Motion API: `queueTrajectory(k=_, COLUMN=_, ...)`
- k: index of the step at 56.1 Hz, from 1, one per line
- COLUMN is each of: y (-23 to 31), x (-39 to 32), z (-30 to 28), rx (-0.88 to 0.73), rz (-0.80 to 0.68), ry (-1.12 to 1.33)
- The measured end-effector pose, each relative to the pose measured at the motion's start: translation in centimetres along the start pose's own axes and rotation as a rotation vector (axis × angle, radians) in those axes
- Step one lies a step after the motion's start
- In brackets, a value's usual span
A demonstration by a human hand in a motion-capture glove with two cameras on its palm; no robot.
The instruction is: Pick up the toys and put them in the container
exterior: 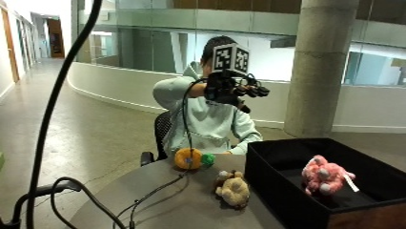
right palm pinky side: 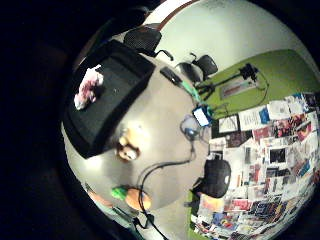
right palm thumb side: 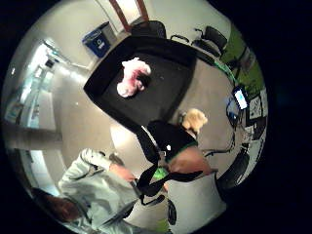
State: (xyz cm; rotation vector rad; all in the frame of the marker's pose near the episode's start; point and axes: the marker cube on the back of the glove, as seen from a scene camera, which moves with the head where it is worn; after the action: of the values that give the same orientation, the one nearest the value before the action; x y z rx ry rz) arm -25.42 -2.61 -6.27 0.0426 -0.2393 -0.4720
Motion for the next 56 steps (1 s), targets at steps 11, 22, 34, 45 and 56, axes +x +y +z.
queueTrajectory(k=11, y=8.4, x=5.6, z=4.4, rx=-0.128, rz=0.029, ry=0.010)
queueTrajectory(k=22, y=17.1, x=4.8, z=14.5, rx=-0.230, rz=0.054, ry=-0.159)
queueTrajectory(k=34, y=25.5, x=-3.2, z=22.7, rx=-0.289, rz=0.099, ry=-0.271)
queueTrajectory(k=45, y=23.4, x=-2.6, z=23.7, rx=-0.027, rz=0.078, ry=-0.192)
queueTrajectory(k=56, y=20.1, x=-2.3, z=23.6, rx=-0.120, rz=0.020, ry=-0.289)
